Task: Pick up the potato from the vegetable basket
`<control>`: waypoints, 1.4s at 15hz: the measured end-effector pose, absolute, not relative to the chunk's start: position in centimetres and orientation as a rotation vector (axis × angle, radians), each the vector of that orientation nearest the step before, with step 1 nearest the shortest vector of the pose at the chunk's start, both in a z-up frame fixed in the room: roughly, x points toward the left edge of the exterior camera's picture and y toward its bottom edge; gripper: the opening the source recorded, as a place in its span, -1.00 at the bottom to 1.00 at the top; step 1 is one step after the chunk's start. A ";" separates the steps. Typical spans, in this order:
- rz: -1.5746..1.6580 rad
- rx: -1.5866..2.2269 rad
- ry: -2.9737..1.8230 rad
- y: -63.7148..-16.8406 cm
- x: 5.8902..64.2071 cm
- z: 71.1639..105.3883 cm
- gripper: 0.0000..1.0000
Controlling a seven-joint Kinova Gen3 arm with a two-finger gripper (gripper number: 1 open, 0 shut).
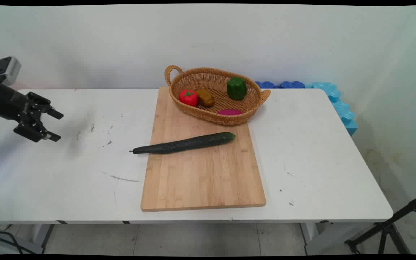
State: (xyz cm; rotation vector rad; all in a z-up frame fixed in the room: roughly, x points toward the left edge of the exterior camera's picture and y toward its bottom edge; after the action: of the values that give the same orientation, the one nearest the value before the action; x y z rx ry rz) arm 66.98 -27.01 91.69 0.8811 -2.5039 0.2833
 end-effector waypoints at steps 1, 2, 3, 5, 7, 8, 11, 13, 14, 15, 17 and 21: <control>0.287 0.878 -2.504 -27.2 66.7 91.8 1.00; 0.292 0.874 -2.504 -27.5 66.5 91.9 1.00; 0.296 0.868 -2.506 -27.9 66.1 92.0 1.00; 0.306 0.853 -2.511 -29.0 64.8 92.2 1.00; 0.312 0.834 -2.518 -30.0 63.6 92.4 1.00; 0.316 0.825 -2.522 -30.5 63.1 92.4 1.00; 0.335 0.788 -2.535 -32.5 60.8 92.8 1.00; 0.349 0.760 -2.544 -34.0 59.3 93.0 1.00; 0.356 0.747 -2.548 -34.6 58.7 93.1 1.00; 0.368 0.726 -2.554 -35.5 57.7 93.3 1.00; 0.389 0.688 -2.564 -37.1 56.1 93.5 1.00; 0.441 0.605 -2.580 -40.6 52.6 93.9 1.00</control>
State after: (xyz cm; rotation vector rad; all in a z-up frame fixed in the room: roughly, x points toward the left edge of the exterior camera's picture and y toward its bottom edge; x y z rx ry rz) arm 52.61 -40.57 93.93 0.6050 -2.5795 0.4408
